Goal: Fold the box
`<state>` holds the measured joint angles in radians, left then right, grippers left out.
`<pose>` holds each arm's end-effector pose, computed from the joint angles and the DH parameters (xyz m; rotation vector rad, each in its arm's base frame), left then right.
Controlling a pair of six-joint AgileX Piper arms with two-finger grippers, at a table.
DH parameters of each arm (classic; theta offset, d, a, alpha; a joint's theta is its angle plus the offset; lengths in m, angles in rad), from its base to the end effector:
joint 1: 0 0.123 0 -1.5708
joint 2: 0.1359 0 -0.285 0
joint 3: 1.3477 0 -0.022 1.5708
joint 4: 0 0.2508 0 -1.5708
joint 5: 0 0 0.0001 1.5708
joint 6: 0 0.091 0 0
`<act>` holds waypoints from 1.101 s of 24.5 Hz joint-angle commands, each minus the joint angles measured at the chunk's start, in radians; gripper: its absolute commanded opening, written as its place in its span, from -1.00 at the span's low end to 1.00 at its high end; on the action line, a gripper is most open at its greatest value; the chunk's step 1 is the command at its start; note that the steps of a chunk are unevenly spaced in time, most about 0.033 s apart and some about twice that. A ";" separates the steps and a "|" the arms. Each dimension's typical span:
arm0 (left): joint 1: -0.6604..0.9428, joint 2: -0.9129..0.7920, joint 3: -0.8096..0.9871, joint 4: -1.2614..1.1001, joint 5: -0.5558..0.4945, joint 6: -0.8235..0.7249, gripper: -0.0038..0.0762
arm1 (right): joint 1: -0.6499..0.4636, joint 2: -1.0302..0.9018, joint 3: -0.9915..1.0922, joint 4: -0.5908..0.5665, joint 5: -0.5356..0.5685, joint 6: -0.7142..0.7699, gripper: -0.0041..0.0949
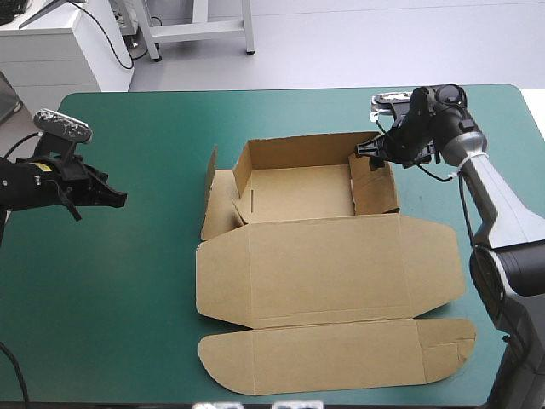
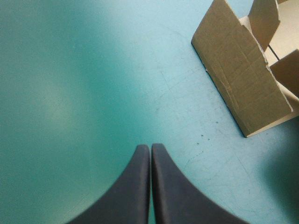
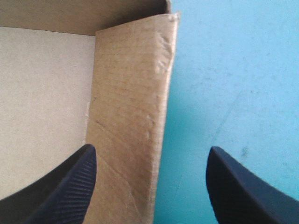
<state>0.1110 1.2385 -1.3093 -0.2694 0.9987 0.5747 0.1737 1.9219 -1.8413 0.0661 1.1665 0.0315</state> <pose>0.2495 0.0073 0.3986 0.4751 2.3195 -0.0124 0.4130 0.0781 0.3152 -0.1761 2.7302 0.1485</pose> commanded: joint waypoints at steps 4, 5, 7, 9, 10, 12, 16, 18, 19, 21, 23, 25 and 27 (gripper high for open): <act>0.001 -0.028 -0.026 -0.018 -0.043 -0.009 -0.92 | -0.001 -0.055 -0.031 -0.035 0.079 0.029 0.36; 0.001 -0.028 -0.026 -0.018 -0.043 -0.009 -0.92 | -0.001 -0.055 -0.025 -0.003 0.079 0.032 0.36; 0.001 -0.028 -0.026 -0.018 -0.032 -0.009 -0.92 | -0.001 -0.055 -0.020 0.056 0.079 0.030 0.36; 0.001 -0.028 -0.026 -0.023 -0.026 -0.009 -0.92 | -0.001 -0.054 -0.006 0.062 0.077 0.030 0.36; 0.001 -0.028 -0.026 -0.028 -0.026 -0.009 -0.92 | -0.001 -0.054 0.003 0.056 0.077 0.030 0.36; 0.001 -0.028 -0.026 -0.030 -0.026 -0.009 -0.92 | -0.001 -0.054 0.030 0.034 0.077 0.030 0.36; 0.001 -0.028 -0.026 -0.030 -0.030 -0.009 -0.92 | -0.001 -0.054 0.083 0.032 0.077 0.034 0.35; 0.001 -0.028 -0.026 -0.030 -0.032 -0.011 -0.92 | -0.001 -0.054 0.113 0.030 0.075 0.034 0.35; 0.001 -0.028 -0.026 -0.030 -0.032 -0.011 -0.92 | -0.001 -0.054 0.121 0.026 0.068 0.034 0.35; 0.001 -0.028 -0.026 -0.032 -0.031 -0.011 -0.92 | -0.001 -0.054 0.121 0.035 0.066 0.037 0.34; 0.001 -0.028 -0.026 -0.034 -0.028 -0.011 -0.92 | -0.001 -0.054 0.121 0.060 0.079 0.040 0.03; 0.001 -0.028 -0.026 -0.034 -0.028 -0.011 -0.92 | -0.001 -0.052 0.122 0.076 0.079 0.027 -0.37; 0.001 -0.028 -0.026 -0.034 -0.028 -0.011 -0.92 | -0.001 -0.049 0.122 0.085 0.079 0.013 -0.78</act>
<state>0.1110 1.2385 -1.3093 -0.2738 1.0144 0.5706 0.1746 1.9219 -1.7006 0.1343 1.2322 0.0652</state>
